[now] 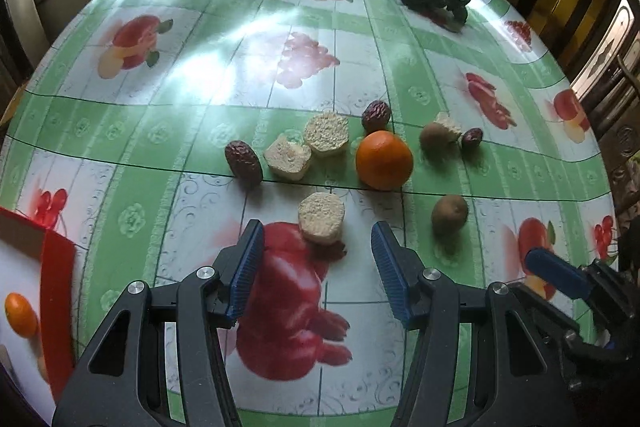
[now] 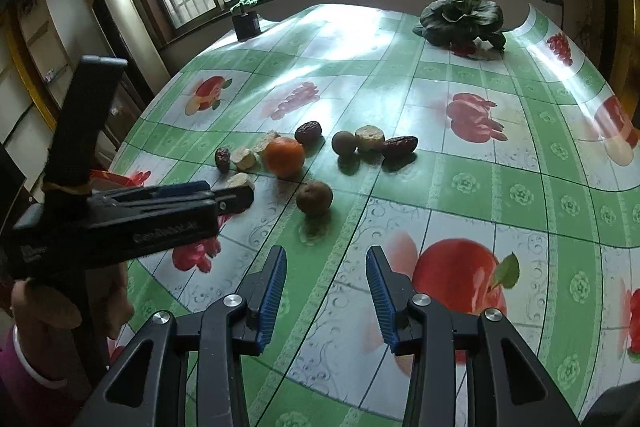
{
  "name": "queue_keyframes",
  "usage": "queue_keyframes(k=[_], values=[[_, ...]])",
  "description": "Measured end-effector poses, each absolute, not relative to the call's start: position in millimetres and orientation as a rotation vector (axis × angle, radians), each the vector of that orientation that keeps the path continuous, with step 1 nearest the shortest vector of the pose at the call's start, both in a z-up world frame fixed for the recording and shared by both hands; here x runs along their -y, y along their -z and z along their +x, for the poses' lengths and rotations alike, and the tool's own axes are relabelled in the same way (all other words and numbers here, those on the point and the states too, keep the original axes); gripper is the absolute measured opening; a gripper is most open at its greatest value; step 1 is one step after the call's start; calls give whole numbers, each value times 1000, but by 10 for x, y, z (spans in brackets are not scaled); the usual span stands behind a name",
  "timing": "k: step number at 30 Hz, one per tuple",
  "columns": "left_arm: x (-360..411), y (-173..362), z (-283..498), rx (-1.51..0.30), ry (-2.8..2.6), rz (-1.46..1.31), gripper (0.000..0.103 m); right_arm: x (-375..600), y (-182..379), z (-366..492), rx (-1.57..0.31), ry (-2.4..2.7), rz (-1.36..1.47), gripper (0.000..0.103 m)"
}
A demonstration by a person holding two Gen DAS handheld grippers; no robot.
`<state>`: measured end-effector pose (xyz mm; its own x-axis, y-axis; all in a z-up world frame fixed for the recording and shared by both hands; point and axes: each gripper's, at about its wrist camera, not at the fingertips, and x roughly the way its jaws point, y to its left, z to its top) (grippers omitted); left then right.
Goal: Organize fruits
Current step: 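Move both grippers back over the remaining foods on the table, then grasp a round rice cake with the left gripper while the right gripper grasps a kiwi, then carry the rice cake with the left gripper while the right gripper carries the kiwi to the tray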
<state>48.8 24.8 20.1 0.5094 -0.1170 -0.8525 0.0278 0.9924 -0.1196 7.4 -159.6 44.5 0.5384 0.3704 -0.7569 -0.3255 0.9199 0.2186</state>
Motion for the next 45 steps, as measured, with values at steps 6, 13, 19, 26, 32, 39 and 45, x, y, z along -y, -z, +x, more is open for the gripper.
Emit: queue_keyframes(k=[6,13,19,26,32,39,45], values=[[-241,-177,529,-1002,86,-86,55,1540,-398,245,-913,-423,32,40],[-283,-167,532,-988,67,-54,24,1327,-294,474,-920,-447,-56,40],[-348,-192,458,-990,65,-73,24,1132,-214,592,-927,-453,-142,26],[-401,-361,195,-967,91,-100,24,1224,-360,338,-904,-444,-105,26],[-443,-539,-91,-945,112,-110,24,1324,-546,-7,-870,-435,-30,26],[-572,-693,-409,-910,74,-78,24,1177,-671,-351,-860,-469,-9,26],[-834,-787,-693,-875,-2,-51,24,904,-777,-554,-839,-517,-32,26]])
